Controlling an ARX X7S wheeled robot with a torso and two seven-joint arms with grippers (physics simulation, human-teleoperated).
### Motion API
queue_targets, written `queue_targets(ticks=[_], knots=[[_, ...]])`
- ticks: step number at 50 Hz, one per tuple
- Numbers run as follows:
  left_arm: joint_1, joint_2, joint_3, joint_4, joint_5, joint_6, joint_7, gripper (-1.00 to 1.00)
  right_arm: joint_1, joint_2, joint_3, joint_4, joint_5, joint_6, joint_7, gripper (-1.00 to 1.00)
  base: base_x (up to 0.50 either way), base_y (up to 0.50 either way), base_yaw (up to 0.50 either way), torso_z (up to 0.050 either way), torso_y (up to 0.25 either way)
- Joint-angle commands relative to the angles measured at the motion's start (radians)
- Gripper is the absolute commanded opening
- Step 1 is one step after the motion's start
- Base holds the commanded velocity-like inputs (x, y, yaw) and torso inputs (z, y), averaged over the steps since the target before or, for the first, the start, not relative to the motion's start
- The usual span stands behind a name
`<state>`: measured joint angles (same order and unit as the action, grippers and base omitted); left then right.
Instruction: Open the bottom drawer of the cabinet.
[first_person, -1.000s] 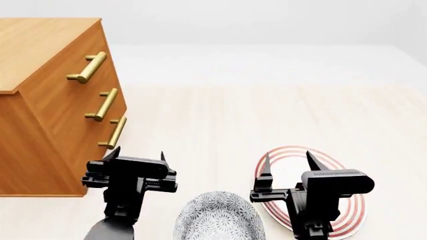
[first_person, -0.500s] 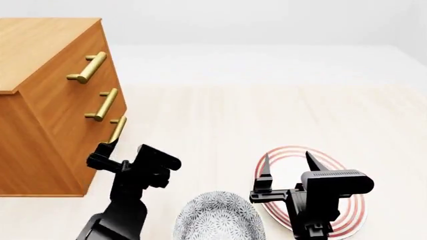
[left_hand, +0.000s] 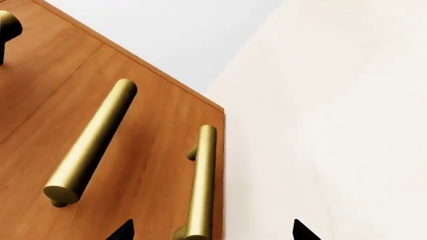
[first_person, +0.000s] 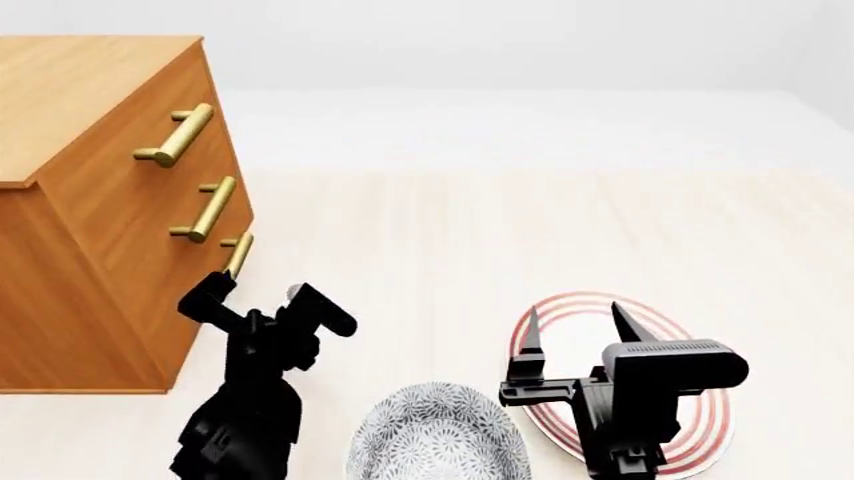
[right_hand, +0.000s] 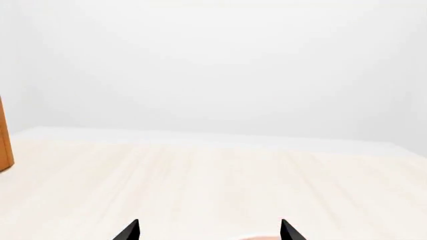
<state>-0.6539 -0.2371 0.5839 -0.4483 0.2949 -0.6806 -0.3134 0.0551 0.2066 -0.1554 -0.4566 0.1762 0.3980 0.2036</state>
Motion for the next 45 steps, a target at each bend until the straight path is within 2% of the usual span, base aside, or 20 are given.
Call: queue_targets(ticks=[1,6,8,11,45], knots=[[-0.142,0.060,0.016,-0.330,-0.007,0.105,-0.042,1.00,-0.002,0.004,-0.007,0.004,0.002,-0.009,0.006,1.00,0.00,0.00,0.00,0.000,0.000],[-0.195,0.091,0.022,-0.470,-0.012,0.164,-0.064,1.00,-0.006,0.007,-0.007,0.002,0.006,-0.014,0.008,1.00,0.00,0.00,0.00,0.000,0.000],[-0.279,0.148,0.031,-0.737,-0.021,0.299,-0.108,1.00,-0.003,0.010,-0.004,-0.003,0.010,-0.009,0.008,1.00,0.00,0.00,0.00,0.000,0.000],[-0.317,0.170,0.036,-0.843,-0.026,0.358,-0.128,1.00,-0.001,0.010,-0.005,0.002,0.011,-0.012,0.010,1.00,0.00,0.00,0.00,0.000,0.000],[-0.329,0.139,0.219,-0.860,-0.257,0.264,-0.219,1.00,-0.016,0.023,-0.008,0.008,0.031,-0.040,0.023,1.00,0.00,0.00,0.00,0.000,0.000]])
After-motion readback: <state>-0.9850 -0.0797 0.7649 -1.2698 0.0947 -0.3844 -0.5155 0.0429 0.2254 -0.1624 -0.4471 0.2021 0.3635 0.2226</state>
